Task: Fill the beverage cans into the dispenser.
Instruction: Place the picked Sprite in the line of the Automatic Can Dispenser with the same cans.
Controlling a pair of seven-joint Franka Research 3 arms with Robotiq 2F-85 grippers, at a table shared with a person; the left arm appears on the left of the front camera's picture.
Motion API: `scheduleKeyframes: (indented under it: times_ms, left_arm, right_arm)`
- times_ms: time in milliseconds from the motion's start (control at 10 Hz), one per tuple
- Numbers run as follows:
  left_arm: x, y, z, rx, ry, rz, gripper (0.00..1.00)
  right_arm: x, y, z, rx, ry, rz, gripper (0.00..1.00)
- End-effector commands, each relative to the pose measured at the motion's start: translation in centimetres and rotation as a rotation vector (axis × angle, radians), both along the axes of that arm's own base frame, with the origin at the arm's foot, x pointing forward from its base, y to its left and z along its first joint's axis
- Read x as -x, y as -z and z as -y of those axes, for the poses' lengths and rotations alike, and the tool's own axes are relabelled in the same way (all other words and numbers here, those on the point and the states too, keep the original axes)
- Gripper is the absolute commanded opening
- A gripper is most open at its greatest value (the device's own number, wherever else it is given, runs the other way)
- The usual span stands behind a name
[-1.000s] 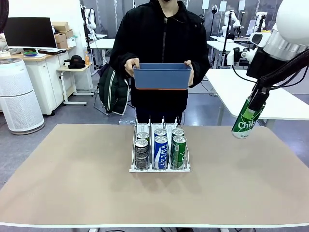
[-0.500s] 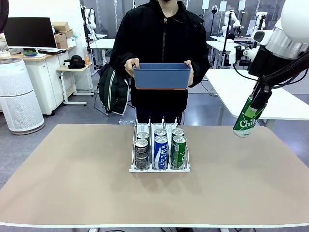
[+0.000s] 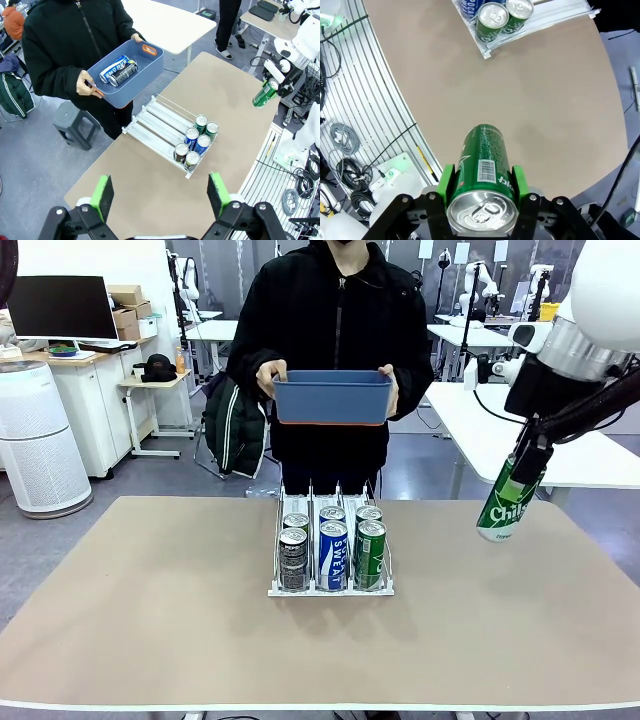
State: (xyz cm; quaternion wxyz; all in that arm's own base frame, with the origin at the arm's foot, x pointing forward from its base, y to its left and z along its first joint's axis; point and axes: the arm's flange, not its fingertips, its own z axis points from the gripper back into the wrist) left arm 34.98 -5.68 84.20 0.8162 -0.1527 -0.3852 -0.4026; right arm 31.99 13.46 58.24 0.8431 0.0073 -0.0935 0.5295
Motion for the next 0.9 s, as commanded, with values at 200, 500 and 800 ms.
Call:
scheduleKeyframes:
  times_ms: [200, 500, 800]
  left_arm:
    - [0.1, -0.1, 0.0, 0.023, -0.002, -0.004, 1.00]
    - [0.1, -0.1, 0.0, 0.023, -0.002, -0.004, 1.00]
    - [0.1, -0.1, 0.0, 0.023, -0.002, -0.004, 1.00]
  right_arm:
    - [3.7, 2.3, -2.8, -0.073, 0.044, 0.084, 0.58]
    - [6.8, 4.6, -5.0, -0.148, 0.062, 0.113, 0.58]
    - [7.0, 6.3, -6.2, -0.185, 0.143, 0.106, 0.58]
